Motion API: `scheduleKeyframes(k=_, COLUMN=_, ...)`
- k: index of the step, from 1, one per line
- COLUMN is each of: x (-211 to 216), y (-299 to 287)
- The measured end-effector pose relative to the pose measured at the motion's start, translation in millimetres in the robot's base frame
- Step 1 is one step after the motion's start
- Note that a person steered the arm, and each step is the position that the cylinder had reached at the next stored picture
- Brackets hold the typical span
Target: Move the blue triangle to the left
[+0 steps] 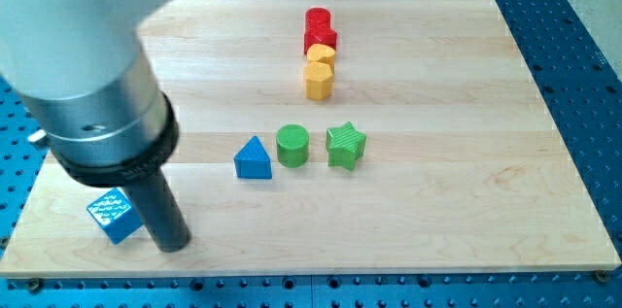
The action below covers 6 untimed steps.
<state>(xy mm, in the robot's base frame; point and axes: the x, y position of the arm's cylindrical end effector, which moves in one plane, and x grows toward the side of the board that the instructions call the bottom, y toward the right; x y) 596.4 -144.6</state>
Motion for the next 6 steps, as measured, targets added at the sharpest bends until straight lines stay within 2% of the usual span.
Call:
scheduleKeyframes(k=1, x=-22, y=-25)
scheduleKeyframes(k=2, x=-24, y=2)
scheduleKeyframes(k=3, x=-24, y=147)
scheduleKeyframes(k=4, x=-74, y=190)
scheduleKeyframes(k=6, x=-90, y=36)
